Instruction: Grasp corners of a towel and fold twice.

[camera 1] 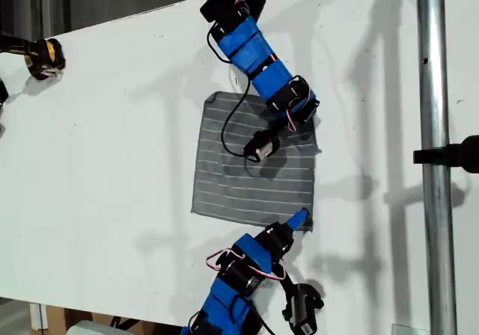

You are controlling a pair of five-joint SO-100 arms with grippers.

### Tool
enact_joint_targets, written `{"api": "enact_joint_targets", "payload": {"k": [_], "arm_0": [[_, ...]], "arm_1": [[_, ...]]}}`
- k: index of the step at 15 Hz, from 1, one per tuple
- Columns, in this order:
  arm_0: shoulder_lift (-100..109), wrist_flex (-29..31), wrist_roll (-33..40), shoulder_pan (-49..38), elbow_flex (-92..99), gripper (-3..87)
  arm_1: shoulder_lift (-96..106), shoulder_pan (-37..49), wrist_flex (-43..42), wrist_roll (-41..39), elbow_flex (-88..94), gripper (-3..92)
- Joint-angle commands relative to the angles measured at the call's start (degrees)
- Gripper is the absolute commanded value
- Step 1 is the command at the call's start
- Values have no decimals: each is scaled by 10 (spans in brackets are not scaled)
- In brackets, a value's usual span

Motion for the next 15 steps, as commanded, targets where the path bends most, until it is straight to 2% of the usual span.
{"api": "enact_joint_targets", "payload": {"k": [1, 8, 15], "arm_0": [[3, 13, 9, -2, -11, 357], [-172, -31, -35, 18, -43, 353], [-212, -20, -58, 4, -22, 321]], "arm_1": [[-5, -3, -4, -3, 4, -1], [-5, -9, -5, -1, 2, -1], [-9, -12, -9, 2, -4, -1]]}}
